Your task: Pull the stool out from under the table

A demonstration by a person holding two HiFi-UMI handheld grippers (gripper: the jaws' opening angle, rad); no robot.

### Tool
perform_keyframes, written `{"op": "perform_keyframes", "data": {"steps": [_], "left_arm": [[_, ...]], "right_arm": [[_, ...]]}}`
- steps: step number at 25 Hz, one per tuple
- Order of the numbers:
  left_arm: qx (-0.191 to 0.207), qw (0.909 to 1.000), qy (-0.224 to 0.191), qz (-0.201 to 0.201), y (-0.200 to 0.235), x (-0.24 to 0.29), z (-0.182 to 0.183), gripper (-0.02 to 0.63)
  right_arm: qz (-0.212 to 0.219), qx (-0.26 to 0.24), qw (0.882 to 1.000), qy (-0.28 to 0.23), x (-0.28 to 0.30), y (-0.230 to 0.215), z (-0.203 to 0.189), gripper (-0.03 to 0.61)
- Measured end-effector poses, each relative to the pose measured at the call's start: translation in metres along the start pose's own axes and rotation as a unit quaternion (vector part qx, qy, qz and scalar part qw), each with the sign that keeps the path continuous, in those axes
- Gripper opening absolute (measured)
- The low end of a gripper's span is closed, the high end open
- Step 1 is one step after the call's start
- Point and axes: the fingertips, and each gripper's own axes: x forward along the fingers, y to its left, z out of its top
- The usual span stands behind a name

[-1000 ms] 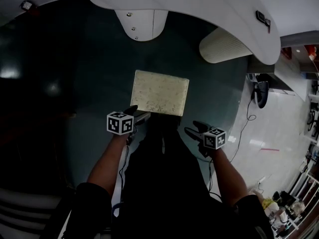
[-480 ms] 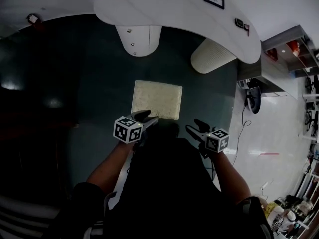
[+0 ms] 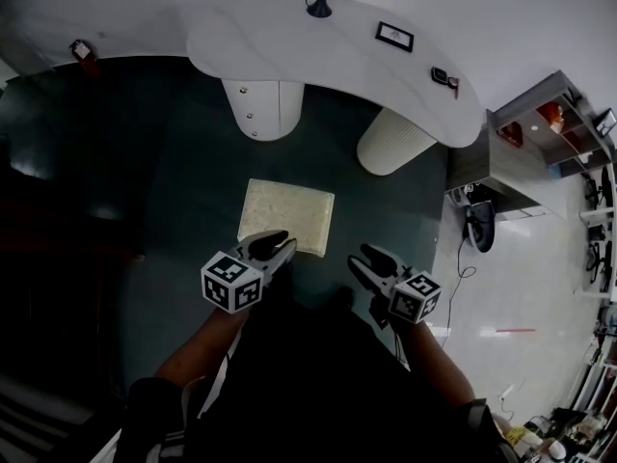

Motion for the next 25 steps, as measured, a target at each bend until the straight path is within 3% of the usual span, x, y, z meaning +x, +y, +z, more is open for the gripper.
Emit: {"op": "perform_keyframes", "data": {"steps": [5,8,14,19,25], "left_arm": [[0.015,0.9985,-0.052,-0.013,-0.090,0.036,0.024,0.078],[0.045,0.9951,-0.088,-0.005,-0.139,0.053,0.044,0.060],[0.088,0.9875,-0.128,-0.029,-0.216,0.070,0.073,0.043],[0.147,0.9818,-0.120,-0.006,-0.232,0.055,0.092,0.031],[0.181,0.9752,-0.127,0.004,-0.223,0.019,0.116,0.024]], "right_arm": [[0.044,-0.018,0.998,-0.038,-0.068,-0.004,0.017,0.185],[0.072,-0.028,0.995,-0.061,-0.104,-0.004,0.035,0.164],[0.080,-0.100,0.989,-0.078,-0.164,-0.007,0.066,0.135],[0.075,-0.112,0.983,-0.123,-0.184,0.014,0.097,0.109],[0.080,-0.102,0.974,-0.185,-0.166,0.068,0.129,0.073]]}}
